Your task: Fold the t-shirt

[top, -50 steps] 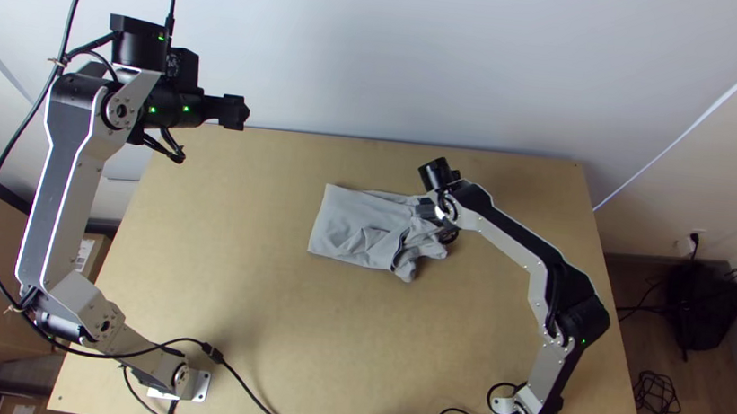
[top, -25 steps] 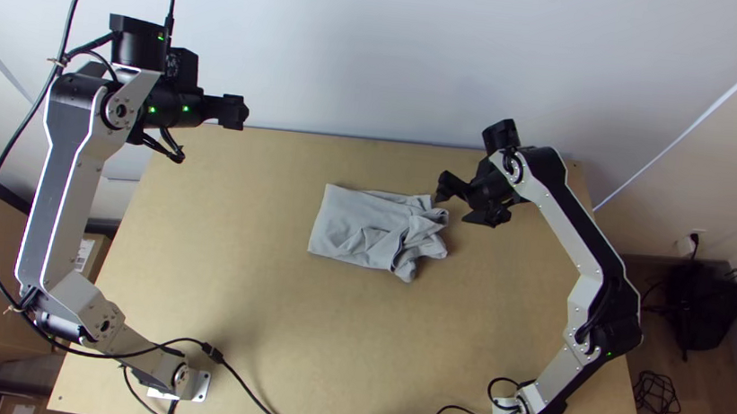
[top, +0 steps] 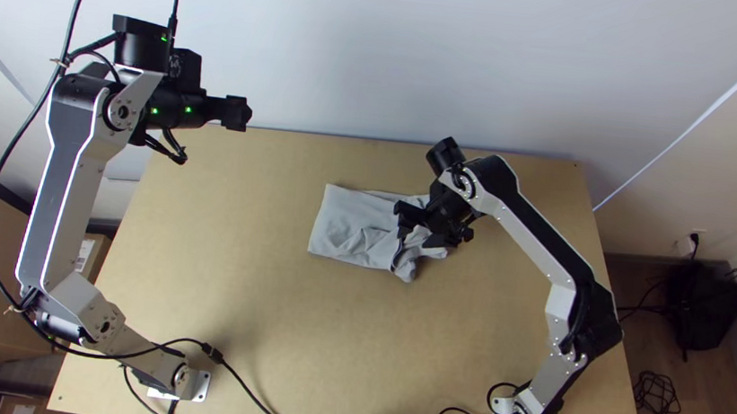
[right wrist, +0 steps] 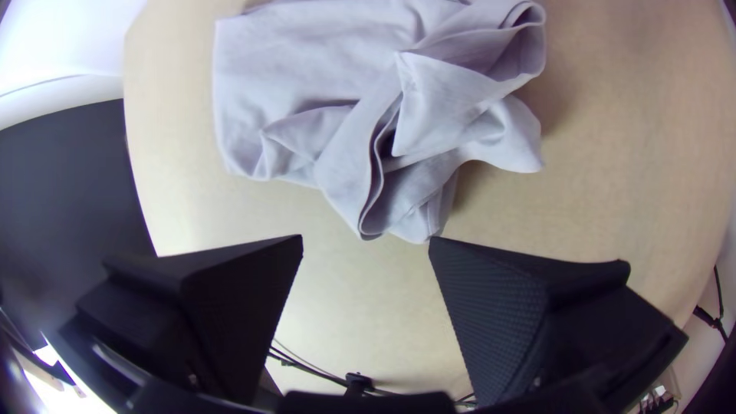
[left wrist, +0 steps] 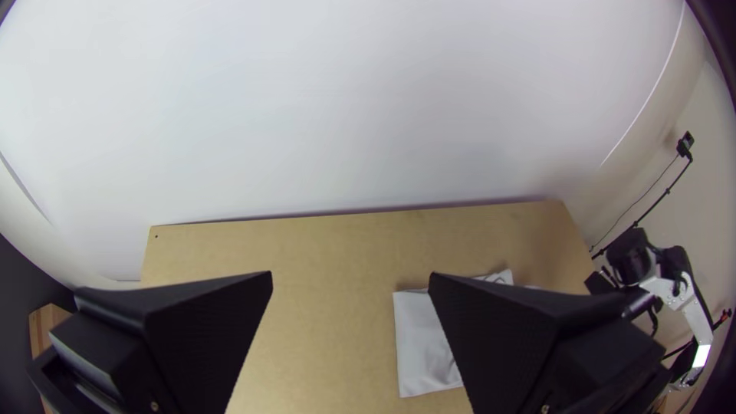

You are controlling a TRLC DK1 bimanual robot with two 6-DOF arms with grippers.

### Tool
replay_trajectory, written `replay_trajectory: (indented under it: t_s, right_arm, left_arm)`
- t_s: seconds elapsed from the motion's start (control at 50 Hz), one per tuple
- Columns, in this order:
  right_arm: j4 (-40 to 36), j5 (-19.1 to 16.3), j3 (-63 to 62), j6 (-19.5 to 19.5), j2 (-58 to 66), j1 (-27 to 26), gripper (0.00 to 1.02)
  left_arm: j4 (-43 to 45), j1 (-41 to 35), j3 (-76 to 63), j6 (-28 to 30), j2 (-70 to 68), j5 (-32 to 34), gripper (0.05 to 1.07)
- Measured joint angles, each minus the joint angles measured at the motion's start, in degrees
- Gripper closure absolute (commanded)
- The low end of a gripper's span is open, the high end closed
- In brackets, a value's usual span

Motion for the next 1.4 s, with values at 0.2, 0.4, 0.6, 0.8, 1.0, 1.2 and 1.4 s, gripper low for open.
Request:
replay_trajectory:
  t_s: [0.2,0.4,0.6,0.8,1.0,1.2,1.4]
  right_arm:
    - [0.0,0.0,-0.1,-0.2,4.3,1.0,0.32]
    - [0.0,-1.0,-0.1,-1.1,6.9,4.1,0.32]
    - [0.5,-1.5,0.3,-1.7,11.6,6.1,0.59]
    - [1.9,-1.5,0.3,-3.2,13.6,6.2,1.00]
    - [3.9,-1.4,-0.2,-4.8,12.3,5.4,1.00]
    - [3.9,-1.2,-0.3,-5.7,5.7,3.4,1.00]
    - [3.0,-0.8,-1.0,-6.2,-0.4,0.4,1.00]
  left_arm:
    - [-0.6,1.0,0.0,0.0,-1.0,0.0,0.10]
    - [-0.6,1.4,0.0,0.0,-1.4,0.0,0.10]
    - [-0.6,1.4,0.0,0.0,-1.4,0.0,0.10]
    - [-0.6,2.1,0.0,0.0,-1.4,0.0,0.10]
    - [-0.6,3.2,0.0,0.0,-1.4,0.0,0.10]
    - [-0.5,3.2,0.0,0.0,-1.4,0.0,0.10]
    - [-0.4,3.1,0.3,0.0,-1.4,0.0,0.10]
